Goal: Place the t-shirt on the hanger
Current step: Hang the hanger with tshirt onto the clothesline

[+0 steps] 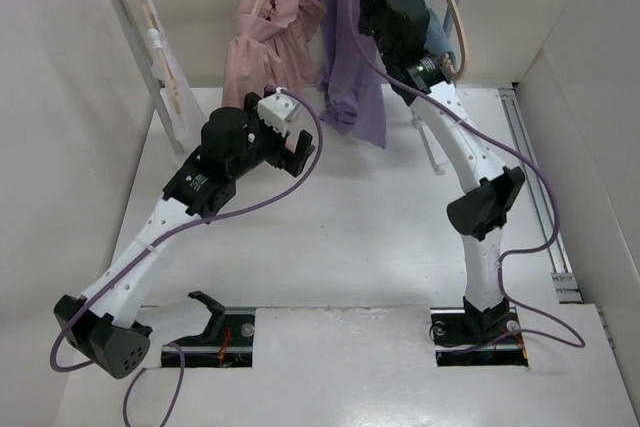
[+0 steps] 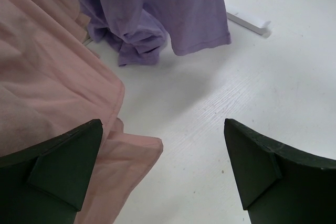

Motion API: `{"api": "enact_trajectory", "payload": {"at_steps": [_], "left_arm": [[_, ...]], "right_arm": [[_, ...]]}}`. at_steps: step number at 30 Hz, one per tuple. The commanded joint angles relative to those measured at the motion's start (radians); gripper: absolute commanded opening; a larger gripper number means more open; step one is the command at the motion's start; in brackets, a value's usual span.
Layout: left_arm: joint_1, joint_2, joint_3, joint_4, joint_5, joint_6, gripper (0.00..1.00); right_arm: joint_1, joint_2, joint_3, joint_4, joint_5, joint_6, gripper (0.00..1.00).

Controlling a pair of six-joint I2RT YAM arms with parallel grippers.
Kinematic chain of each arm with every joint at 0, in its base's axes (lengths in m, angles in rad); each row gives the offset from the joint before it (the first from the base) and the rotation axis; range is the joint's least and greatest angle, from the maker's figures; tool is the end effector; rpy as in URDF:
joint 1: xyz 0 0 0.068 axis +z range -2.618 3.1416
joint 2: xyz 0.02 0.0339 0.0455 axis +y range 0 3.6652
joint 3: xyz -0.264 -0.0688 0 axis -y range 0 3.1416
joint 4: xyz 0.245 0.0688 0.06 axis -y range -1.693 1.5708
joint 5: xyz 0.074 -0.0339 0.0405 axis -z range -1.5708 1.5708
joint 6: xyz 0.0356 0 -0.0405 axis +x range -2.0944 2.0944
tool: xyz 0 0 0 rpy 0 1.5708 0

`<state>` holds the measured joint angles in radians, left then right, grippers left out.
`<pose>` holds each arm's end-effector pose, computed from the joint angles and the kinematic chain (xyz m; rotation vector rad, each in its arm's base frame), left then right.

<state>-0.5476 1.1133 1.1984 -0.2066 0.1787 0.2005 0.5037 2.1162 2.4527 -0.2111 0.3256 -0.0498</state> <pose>0.2107 -0.1359 0.4177 0.7475 1.5348 -0.4103 0.4218 0.2194 0.4902 -0.1344 1.4472 0.1359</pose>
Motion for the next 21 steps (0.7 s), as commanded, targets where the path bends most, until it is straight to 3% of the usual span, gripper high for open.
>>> {"api": "enact_trajectory", "payload": {"at_steps": [1, 2, 4, 6, 21], "left_arm": [[0.005, -0.036, -0.014, 0.053, -0.005, 0.002, 1.00], [0.005, -0.036, -0.014, 0.053, -0.005, 0.002, 1.00], [0.005, -0.046, -0.025, 0.053, -0.005, 0.002, 1.00], [0.005, -0.046, -0.025, 0.053, -0.005, 0.002, 1.00], [0.005, -0.027, -0.034, 0.042, -0.034, 0.020, 1.00]], "right_arm": [[0.005, -0.099, -0.101, 0.079, 0.016, 0.024, 0.39], [0.006, -0.135, -0.128, 0.088, 0.016, 0.024, 0.59], [0.006, -0.174, -0.181, 0.088, 0.016, -0.005, 0.87], [0.015, -0.231, -0.248, 0.088, 0.016, -0.042, 0.98], [0.136, -0.691, -0.613, 0.024, 0.158, -0.229, 1.00]]}}
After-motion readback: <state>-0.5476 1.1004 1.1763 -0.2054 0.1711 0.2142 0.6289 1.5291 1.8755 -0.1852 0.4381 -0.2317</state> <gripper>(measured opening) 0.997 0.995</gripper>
